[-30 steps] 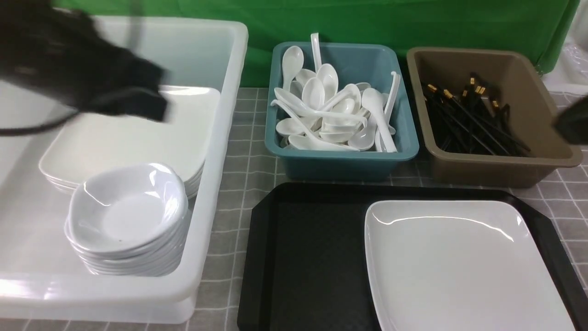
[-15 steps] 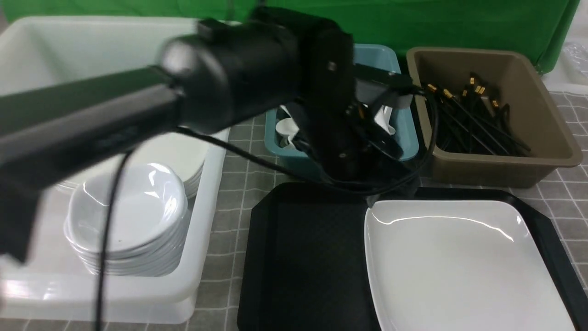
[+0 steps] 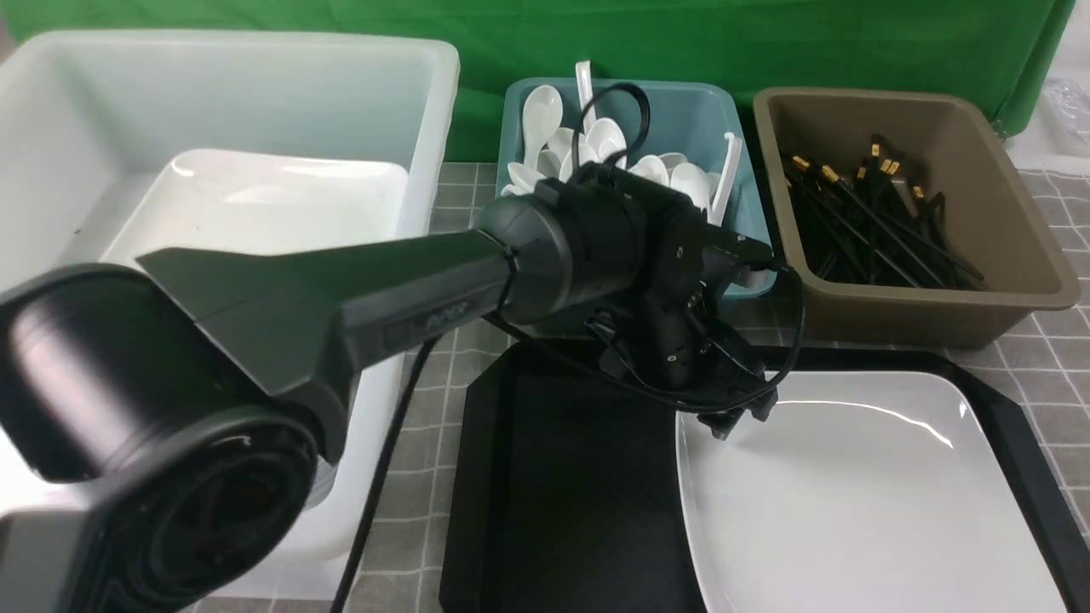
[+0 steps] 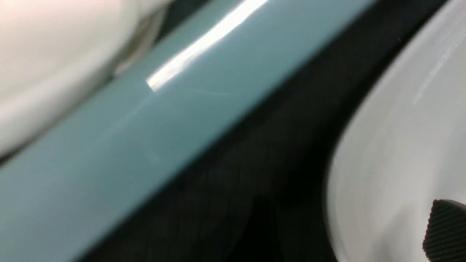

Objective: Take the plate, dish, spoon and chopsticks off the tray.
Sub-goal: Use the left arm to grab a plate from the dinner plate

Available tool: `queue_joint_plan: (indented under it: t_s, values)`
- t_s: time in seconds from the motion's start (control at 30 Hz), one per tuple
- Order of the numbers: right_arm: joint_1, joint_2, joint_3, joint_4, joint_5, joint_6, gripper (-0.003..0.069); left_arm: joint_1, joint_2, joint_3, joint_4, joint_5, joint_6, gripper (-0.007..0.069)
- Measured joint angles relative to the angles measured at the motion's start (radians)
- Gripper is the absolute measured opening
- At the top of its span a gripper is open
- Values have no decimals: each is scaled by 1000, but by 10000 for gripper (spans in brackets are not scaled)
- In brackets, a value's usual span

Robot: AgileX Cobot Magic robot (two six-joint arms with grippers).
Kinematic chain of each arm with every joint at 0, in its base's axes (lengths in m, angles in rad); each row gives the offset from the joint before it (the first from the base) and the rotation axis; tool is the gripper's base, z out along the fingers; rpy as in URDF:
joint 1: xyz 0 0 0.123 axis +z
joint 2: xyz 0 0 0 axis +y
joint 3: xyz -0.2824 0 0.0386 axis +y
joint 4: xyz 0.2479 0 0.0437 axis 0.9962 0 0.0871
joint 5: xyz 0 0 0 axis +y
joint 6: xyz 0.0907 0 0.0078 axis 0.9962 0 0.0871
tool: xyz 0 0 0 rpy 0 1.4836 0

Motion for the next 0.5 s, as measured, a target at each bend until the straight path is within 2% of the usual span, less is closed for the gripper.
queue_joint_plan:
  t_s: [0.1,0.2,0.27,0.37,0.43,0.5]
  values:
    - [0,-9,0,1,-11,0,22,0,18,0,-1,-27,0,543]
    - [0,-12,0,1,-12,0,22,-1,20,-1,-14,-42,5,495]
    - [0,-12,0,1,-13,0,22,-1,20,-1,-41,-48,28,417]
    - [0,-12,0,1,-13,0,22,0,21,-2,-106,-62,50,255]
    - [0,-12,0,1,-13,0,22,5,20,-3,-145,-59,50,206]
    - [0,-12,0,2,-13,0,22,5,18,-4,-168,-44,52,200]
